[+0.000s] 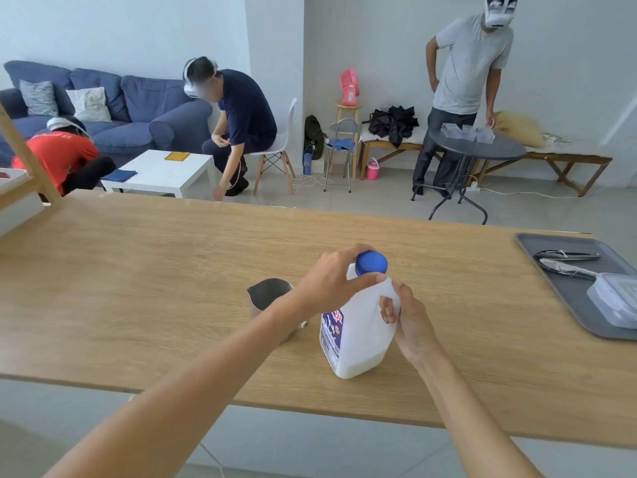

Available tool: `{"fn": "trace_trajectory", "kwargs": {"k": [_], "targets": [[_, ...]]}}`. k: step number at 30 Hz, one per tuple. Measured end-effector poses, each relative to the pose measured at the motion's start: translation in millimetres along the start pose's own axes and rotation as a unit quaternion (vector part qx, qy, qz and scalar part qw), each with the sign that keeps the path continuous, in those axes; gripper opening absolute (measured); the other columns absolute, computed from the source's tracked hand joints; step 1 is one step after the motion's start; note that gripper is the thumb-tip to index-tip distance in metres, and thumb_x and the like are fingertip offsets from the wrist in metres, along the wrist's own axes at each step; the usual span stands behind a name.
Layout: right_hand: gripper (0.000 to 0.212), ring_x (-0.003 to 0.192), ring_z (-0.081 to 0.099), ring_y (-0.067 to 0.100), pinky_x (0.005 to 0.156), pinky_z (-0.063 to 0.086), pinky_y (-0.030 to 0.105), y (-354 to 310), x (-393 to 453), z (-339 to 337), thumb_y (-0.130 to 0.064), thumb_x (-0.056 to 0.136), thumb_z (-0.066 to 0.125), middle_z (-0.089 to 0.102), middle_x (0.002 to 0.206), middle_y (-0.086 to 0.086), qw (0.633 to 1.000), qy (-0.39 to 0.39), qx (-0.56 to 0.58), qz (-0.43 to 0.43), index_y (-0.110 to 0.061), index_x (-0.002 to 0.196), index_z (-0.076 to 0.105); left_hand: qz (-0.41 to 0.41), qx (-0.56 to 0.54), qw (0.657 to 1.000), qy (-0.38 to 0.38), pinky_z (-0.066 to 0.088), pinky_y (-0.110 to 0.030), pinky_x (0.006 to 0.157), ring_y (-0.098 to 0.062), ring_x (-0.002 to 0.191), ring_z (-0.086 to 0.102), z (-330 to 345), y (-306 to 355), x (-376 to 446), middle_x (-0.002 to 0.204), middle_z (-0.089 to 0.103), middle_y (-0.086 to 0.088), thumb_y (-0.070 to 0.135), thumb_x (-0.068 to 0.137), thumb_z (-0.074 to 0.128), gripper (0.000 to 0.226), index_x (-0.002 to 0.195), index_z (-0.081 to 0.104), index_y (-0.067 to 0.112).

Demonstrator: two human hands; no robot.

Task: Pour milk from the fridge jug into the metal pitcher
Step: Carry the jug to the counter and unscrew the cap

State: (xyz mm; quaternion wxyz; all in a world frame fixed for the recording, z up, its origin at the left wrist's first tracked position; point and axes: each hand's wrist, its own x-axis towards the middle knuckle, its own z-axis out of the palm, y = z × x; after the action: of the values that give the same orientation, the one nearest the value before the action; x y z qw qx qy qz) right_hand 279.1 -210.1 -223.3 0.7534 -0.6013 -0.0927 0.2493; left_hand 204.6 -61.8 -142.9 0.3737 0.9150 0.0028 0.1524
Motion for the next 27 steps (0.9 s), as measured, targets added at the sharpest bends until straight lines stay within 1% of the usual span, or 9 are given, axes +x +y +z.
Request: {"fn": "trace_trajectory", "kwargs": {"k": [3, 5, 8, 10, 16, 19, 23, 25, 27], "targets": [[0.045, 0.049, 0.034, 0.01, 0.065, 0.028, 0.029, 2.1, 0.5, 1.1, -0.058, 0.065, 0.067, 0.037, 0.055, 0.0, 1.0, 0.017, -0.002, -0.008, -0.016, 0.066, 0.048, 0.004, -0.017, 0.999, 0.033, 0.044, -0.022, 0.087, -0.013, 0.099, 0.059, 6.3, -1.2, -2.2, 0.109, 0.065, 0.003, 0.038, 0.086, 0.064, 0.042, 0.12, 0.055, 0.015], [0.046, 0.05, 0.034, 0.01, 0.066, 0.028, 0.029, 4.0, 1.1, 1.2, -0.059, 0.065, 0.067, 0.037, 0.056, 0.001, 1.0, 0.022, 0.0, -0.012, -0.016, 0.069, 0.05, -0.004, -0.038, 0.997, 0.062, 0.042, -0.014, 0.083, -0.011, 0.096, 0.059, 11.9, -1.9, -3.8, 0.106, 0.066, 0.003, 0.039, 0.084, 0.067, 0.042, 0.117, 0.057, 0.015], [0.052, 0.053, 0.035, 0.01, 0.071, 0.027, 0.03, 6.5, 1.4, 1.0, -0.061, 0.066, 0.064, 0.035, 0.052, -0.001, 0.999, 0.024, -0.017, -0.018, -0.013, 0.083, 0.056, -0.063, -0.103, 0.987, 0.103, 0.044, -0.013, 0.082, -0.006, 0.097, 0.059, 18.4, -0.2, -4.9, 0.103, 0.065, 0.006, 0.042, 0.07, 0.078, 0.05, 0.106, 0.055, 0.016], [0.053, 0.054, 0.033, 0.01, 0.073, 0.026, 0.031, 6.1, 0.8, 1.3, -0.062, 0.066, 0.064, 0.034, 0.051, -0.002, 0.999, 0.03, -0.021, -0.015, -0.014, 0.087, 0.057, -0.088, -0.116, 0.985, 0.095, 0.044, -0.016, 0.083, -0.005, 0.101, 0.056, 18.8, 0.1, -3.4, 0.106, 0.062, 0.005, 0.044, 0.064, 0.081, 0.059, 0.103, 0.047, 0.016], [0.048, 0.049, 0.034, 0.011, 0.066, 0.029, 0.03, 4.2, -1.6, 2.8, -0.058, 0.066, 0.065, 0.034, 0.049, -0.001, 0.999, 0.029, -0.008, -0.018, -0.016, 0.058, 0.043, -0.046, -0.143, 0.988, 0.015, 0.035, -0.018, 0.103, 0.0, 0.123, 0.046, 7.2, -1.1, -14.6, 0.134, 0.05, 0.012, 0.033, 0.067, 0.082, 0.087, 0.137, 0.032, 0.018], [0.045, 0.047, 0.035, 0.01, 0.062, 0.03, 0.028, 4.2, -1.8, 3.9, -0.056, 0.065, 0.065, 0.035, 0.048, -0.002, 0.999, 0.027, 0.0, -0.017, -0.015, 0.06, 0.046, -0.037, -0.147, 0.988, 0.031, 0.037, -0.017, 0.102, 0.001, 0.121, 0.048, 2.4, -0.4, -23.5, 0.131, 0.053, 0.014, 0.034, 0.067, 0.082, 0.086, 0.138, 0.035, 0.019], [0.045, 0.047, 0.034, 0.01, 0.062, 0.029, 0.028, 4.0, -0.8, 3.5, -0.056, 0.062, 0.067, 0.036, 0.049, -0.001, 1.0, 0.029, 0.009, -0.008, -0.016, 0.062, 0.047, -0.032, -0.057, 0.995, 0.074, 0.036, -0.008, 0.085, 0.004, 0.108, 0.047, -11.3, -0.7, -23.3, 0.118, 0.053, 0.011, 0.042, 0.063, 0.082, 0.08, 0.13, 0.041, 0.026], [0.047, 0.048, 0.034, 0.011, 0.063, 0.029, 0.028, 3.9, -1.3, 3.8, -0.056, 0.062, 0.066, 0.035, 0.048, -0.001, 0.999, 0.03, 0.006, -0.008, -0.015, 0.058, 0.043, 0.018, 0.005, 0.999, 0.046, 0.037, -0.019, 0.095, 0.002, 0.114, 0.043, -18.4, 1.9, -18.2, 0.128, 0.046, 0.007, 0.042, 0.071, 0.077, 0.072, 0.132, 0.043, 0.024], [0.047, 0.049, 0.034, 0.012, 0.064, 0.029, 0.029, 4.0, -1.6, 4.2, -0.056, 0.063, 0.066, 0.035, 0.048, -0.001, 0.999, 0.03, 0.004, -0.012, -0.015, 0.057, 0.043, 0.088, 0.08, 0.993, -0.026, 0.031, -0.027, 0.108, -0.007, 0.13, 0.035, -22.3, 5.5, -9.9, 0.145, 0.034, 0.004, 0.028, 0.087, 0.065, 0.06, 0.14, 0.038, 0.023]]}}
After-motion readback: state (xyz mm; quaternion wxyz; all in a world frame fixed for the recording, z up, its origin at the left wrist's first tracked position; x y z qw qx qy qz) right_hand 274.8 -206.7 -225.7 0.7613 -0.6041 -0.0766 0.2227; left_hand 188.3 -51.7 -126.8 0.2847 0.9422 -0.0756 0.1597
